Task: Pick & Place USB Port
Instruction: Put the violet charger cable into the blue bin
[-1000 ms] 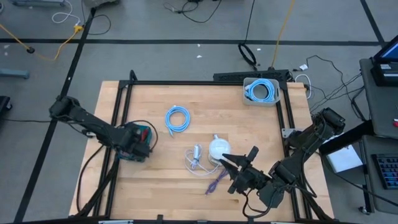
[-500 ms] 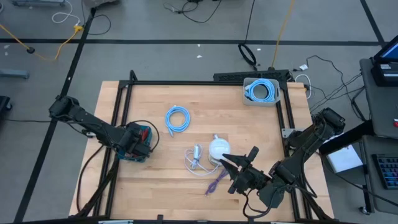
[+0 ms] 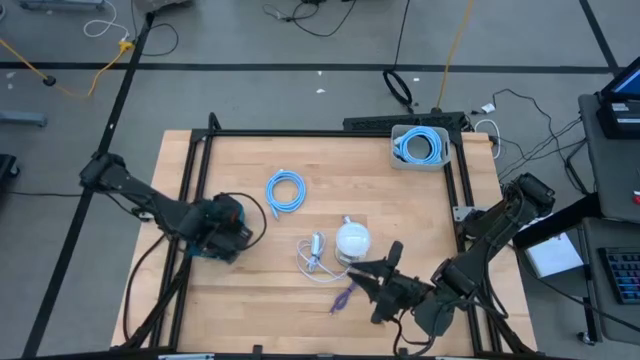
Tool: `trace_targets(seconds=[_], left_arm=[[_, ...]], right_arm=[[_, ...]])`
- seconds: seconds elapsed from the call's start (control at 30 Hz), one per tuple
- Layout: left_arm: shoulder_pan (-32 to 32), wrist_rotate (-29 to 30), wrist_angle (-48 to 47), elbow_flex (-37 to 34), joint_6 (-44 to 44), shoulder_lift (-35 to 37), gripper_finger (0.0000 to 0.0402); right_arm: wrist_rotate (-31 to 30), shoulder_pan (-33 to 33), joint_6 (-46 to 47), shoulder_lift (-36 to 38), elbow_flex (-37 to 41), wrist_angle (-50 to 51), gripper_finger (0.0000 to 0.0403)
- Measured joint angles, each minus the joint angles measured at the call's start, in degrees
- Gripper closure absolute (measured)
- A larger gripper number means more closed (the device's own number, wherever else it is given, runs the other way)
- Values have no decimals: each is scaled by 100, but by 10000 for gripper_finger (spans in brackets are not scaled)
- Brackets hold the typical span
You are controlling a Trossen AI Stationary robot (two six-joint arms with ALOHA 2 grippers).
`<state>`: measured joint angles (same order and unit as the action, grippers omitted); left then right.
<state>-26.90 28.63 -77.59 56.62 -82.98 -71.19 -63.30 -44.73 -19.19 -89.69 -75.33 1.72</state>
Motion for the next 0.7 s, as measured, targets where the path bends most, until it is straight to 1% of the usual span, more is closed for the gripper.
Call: trace_targets(seconds=[0.07,0.1,0.17,0.23,0.3,0.33,0.4,0.43,0.47,0.53,0.6,0.7], left_arm=[[-139,248,563,265,435,3,188],[-211,297,1010,348,756,3,188],[-375,308,2190,391,1527,1,188],[-601,297,3449,377,2318,-46,188],[-814,305,4556,371,2993,-194,188],[-918,301,4957,369,3270,-278,188],[-1119,313,5521,358,3695,-452,188],[-1196,341,5725,360,3835,-539,188],[-1249,404,5848,360,3932,-636,188],[-1318,516,5810,358,4030,-819,188],[-1333,671,5767,358,4050,-1000,188],[-1319,764,5712,358,4048,-1250,188]], right_arm=[[246,-1,-18,2,0,28,303],[347,-1,-12,1,0,63,303],[550,0,151,2,0,216,303],[906,2,535,2,-2,614,303],[1465,49,1173,2,-2,1215,303],[1869,86,1590,2,-2,1589,303],[2694,176,2602,-3,80,2233,303],[3003,220,3021,-21,221,2353,303],[3234,253,3317,-46,431,2337,303],[3434,285,3642,-116,963,1974,303],[3545,284,3697,-120,1519,1276,303],[3794,326,3380,-101,2326,-233,303]])
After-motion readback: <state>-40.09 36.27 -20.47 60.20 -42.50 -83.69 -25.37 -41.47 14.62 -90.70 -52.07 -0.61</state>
